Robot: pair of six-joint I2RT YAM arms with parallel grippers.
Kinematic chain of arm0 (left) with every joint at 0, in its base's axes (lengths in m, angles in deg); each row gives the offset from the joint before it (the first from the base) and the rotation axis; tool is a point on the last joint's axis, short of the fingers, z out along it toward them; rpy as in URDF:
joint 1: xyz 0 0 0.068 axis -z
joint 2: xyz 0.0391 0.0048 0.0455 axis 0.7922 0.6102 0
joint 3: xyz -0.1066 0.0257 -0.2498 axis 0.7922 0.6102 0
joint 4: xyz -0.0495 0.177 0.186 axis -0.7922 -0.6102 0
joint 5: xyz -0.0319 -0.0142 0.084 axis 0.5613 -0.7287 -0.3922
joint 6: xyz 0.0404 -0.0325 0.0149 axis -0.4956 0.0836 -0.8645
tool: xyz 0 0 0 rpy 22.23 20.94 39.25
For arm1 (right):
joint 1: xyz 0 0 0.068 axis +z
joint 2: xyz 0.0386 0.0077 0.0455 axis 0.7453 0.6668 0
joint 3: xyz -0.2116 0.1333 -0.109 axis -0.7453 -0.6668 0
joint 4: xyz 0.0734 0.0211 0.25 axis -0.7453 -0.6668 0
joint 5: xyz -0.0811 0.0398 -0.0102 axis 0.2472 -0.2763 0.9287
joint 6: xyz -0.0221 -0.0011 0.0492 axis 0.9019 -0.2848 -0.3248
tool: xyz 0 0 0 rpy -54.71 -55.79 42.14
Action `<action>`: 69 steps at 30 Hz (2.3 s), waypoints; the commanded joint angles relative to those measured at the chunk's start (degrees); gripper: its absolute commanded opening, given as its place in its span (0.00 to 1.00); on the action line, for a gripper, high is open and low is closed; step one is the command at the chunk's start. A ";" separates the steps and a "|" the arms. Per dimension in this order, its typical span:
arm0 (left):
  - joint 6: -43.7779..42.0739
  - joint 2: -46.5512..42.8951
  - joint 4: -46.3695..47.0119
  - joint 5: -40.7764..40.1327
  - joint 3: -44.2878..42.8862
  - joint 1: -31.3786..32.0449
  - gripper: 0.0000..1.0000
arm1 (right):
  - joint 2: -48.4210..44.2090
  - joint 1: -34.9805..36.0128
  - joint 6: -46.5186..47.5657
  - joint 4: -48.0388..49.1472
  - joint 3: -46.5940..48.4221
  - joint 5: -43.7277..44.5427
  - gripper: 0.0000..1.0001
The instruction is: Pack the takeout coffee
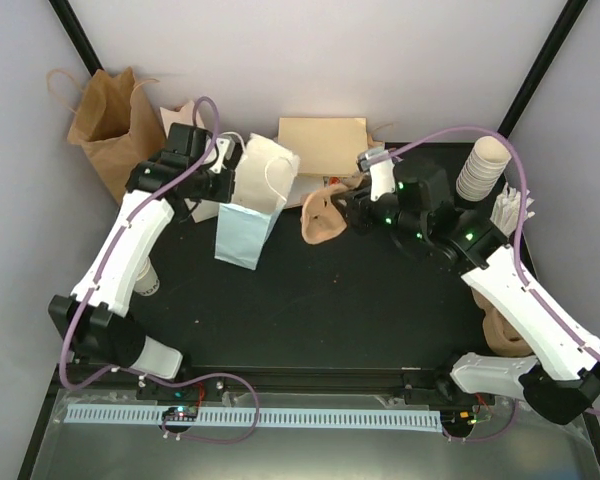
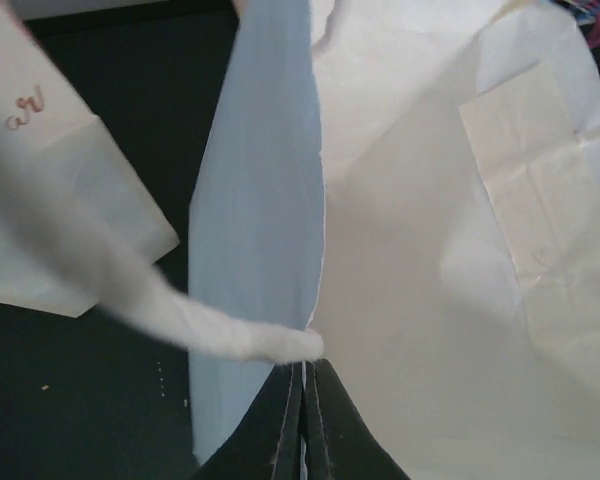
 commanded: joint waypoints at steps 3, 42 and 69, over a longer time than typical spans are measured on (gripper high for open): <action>-5.48 -10.87 1.35 3.75 4.78 4.87 0.01 | 2.58 -2.32 -1.04 1.45 10.01 -10.94 0.48; -8.45 -24.84 13.14 7.71 21.29 19.78 0.02 | 5.76 -3.91 -11.20 5.26 -6.82 -34.78 0.46; -8.53 -32.89 21.53 3.10 32.32 24.03 0.02 | -2.01 0.20 -19.87 12.45 -14.50 -24.45 0.46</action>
